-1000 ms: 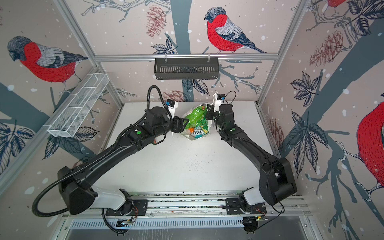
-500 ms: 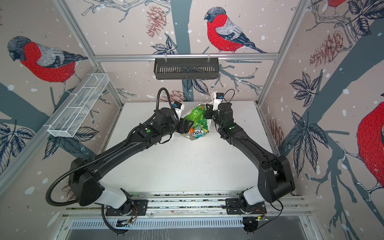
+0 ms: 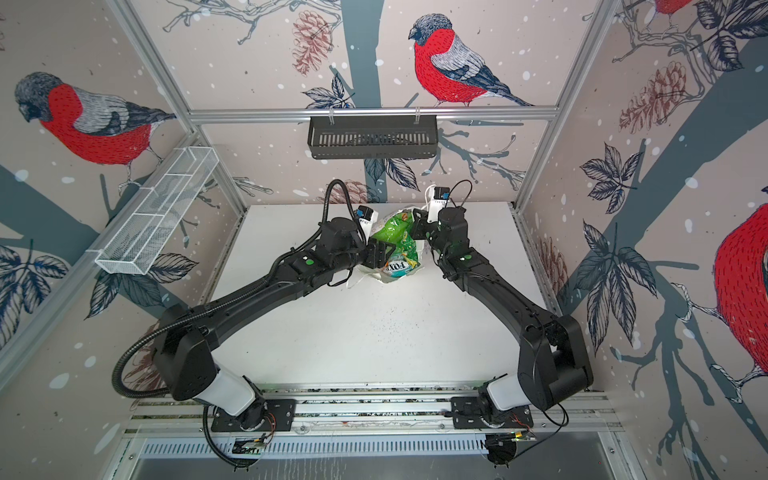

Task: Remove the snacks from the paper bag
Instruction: 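Reach the left gripper back into the bag opening, then grasp the green FOX's packet inside the bag with the left gripper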

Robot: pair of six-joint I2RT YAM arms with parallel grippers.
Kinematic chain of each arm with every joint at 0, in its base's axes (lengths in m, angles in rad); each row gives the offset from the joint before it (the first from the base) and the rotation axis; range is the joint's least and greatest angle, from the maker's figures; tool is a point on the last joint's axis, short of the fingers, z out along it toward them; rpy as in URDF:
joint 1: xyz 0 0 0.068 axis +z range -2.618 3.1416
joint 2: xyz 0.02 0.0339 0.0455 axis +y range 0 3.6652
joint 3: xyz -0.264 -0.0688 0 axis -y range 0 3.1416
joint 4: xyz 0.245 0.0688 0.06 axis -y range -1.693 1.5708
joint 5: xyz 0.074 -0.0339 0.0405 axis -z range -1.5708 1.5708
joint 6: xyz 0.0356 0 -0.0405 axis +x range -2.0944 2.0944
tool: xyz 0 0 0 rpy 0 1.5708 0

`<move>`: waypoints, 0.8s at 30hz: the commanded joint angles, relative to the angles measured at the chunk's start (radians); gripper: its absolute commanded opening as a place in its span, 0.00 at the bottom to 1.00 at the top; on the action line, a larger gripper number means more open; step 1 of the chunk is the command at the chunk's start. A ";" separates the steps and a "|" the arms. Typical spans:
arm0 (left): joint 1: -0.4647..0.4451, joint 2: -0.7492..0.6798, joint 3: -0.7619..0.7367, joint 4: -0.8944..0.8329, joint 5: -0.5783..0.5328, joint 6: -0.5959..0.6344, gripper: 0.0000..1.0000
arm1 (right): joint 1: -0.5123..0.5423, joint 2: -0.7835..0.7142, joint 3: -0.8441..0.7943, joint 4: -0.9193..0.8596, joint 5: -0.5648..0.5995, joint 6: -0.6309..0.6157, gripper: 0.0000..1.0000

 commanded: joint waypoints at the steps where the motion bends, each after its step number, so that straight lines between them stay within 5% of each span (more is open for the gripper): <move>1: -0.004 0.021 0.012 0.066 0.020 0.008 0.71 | 0.000 0.001 0.010 0.055 -0.028 0.022 0.00; 24: -0.058 0.180 0.164 -0.006 -0.133 0.042 0.71 | 0.002 -0.005 0.003 0.050 -0.043 0.034 0.00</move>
